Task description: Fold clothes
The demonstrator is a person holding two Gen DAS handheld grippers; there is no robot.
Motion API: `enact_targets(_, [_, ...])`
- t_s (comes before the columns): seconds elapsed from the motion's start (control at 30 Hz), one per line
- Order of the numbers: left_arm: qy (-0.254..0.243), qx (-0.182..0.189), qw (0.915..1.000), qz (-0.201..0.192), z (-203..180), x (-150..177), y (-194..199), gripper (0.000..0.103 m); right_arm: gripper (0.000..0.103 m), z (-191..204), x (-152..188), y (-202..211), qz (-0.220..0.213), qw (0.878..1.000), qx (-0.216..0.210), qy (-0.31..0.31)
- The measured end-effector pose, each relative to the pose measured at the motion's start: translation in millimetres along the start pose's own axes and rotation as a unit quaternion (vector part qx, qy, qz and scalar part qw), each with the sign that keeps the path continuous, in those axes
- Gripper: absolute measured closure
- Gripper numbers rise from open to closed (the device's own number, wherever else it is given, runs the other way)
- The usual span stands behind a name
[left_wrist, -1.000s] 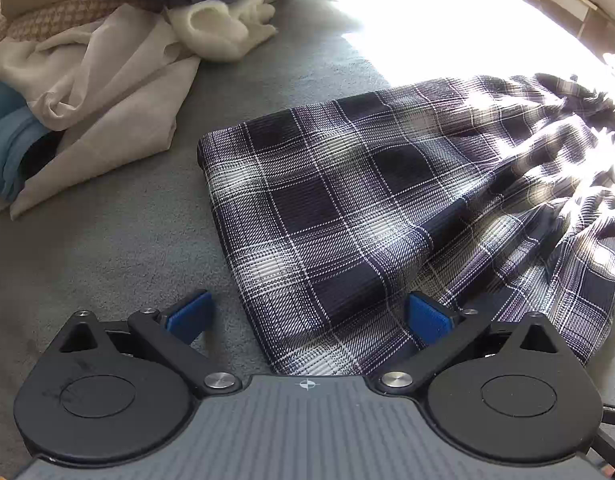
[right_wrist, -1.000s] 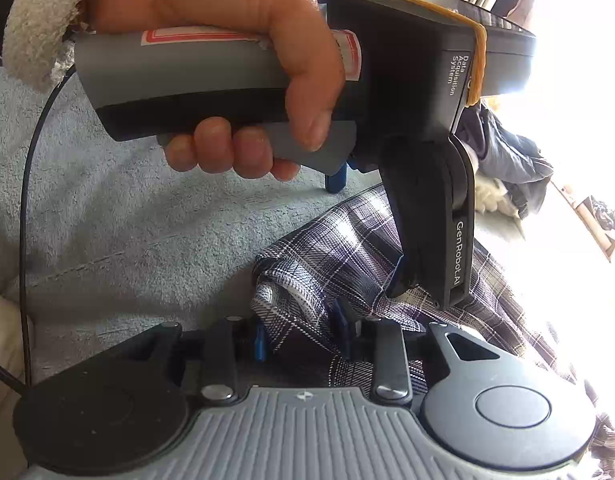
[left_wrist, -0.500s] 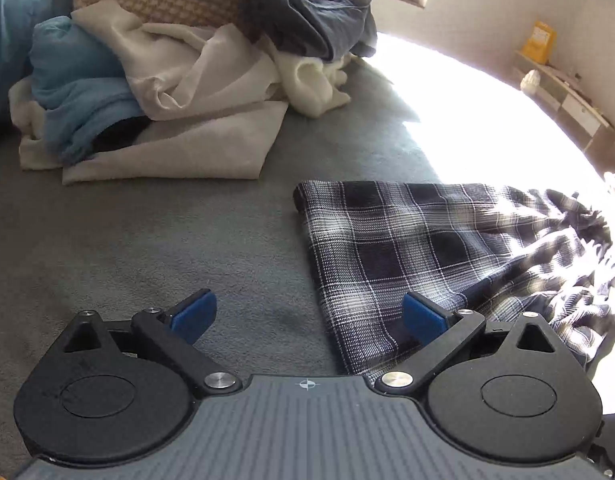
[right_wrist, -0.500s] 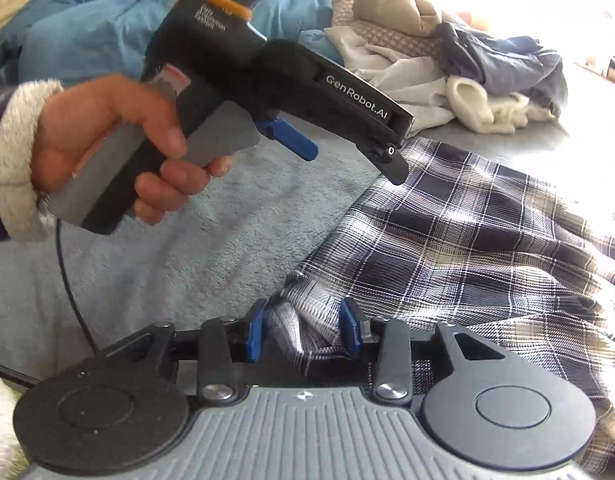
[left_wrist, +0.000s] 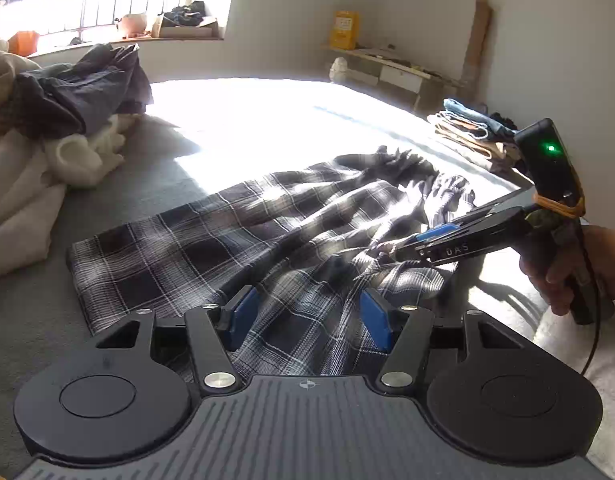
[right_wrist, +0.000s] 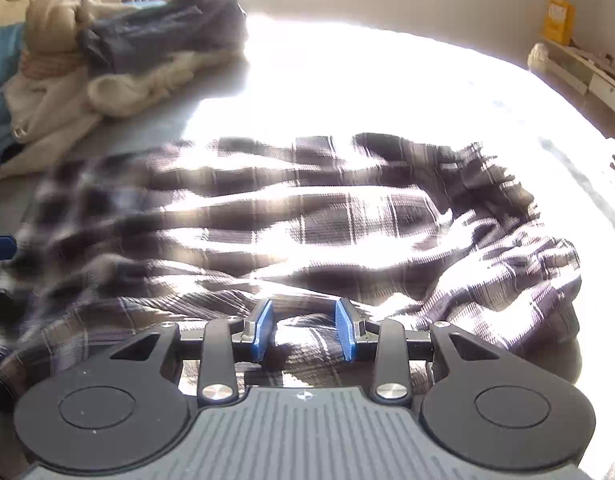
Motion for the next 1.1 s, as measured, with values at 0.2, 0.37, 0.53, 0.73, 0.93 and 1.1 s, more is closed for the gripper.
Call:
enact_targets(0.2, [-0.007,0.03,0.9991,0.03,-5.6,14.4,-6.8,0.065,0.067,-8.7,-9.8,20.9,0.02,1.0,0.002,0.015])
enact_targets(0.37, [-0.01,0.053,0.9972,0.052,-8.3,25.3,-9.3,0.066,0.067,-33.3,-53.4,12.2,-0.033,0.999,-0.006,-0.004])
enact_targets(0.53, [-0.012,0.075,0.9943,0.075,-11.0,36.3,-11.7,0.066,0.067,-61.5,-28.1,-18.8,0.027,0.998,-0.027,-0.052])
enact_targets(0.73, [-0.005,0.109,0.9903,0.086,-0.1,38.8,-8.2,0.066,0.067,-64.7,-15.7,7.0,0.04,0.999,-0.009,-0.024])
enact_targets(0.93, [-0.008,0.102,0.9921,0.074,4.1,32.3,2.1,0.064,0.067,-20.8,-42.5,21.4,-0.005,0.995,-0.103,-0.01])
enact_targets(1.1, [-0.002,0.101,0.9936,0.05,1.1,20.7,2.2,0.063,0.067,15.6,-28.2,-5.4,0.037,0.991,-0.124,0.038])
Point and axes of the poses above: each gripper's, at about its wrist camera, not at the fingertips, and y roughly against the way its jaws point, z to its left, x to its underside, the point moved 6 cm from there along -y, roughly the way its jaws point, and after that the axes turned 6 degrees about -x, right-handed, at the moved point
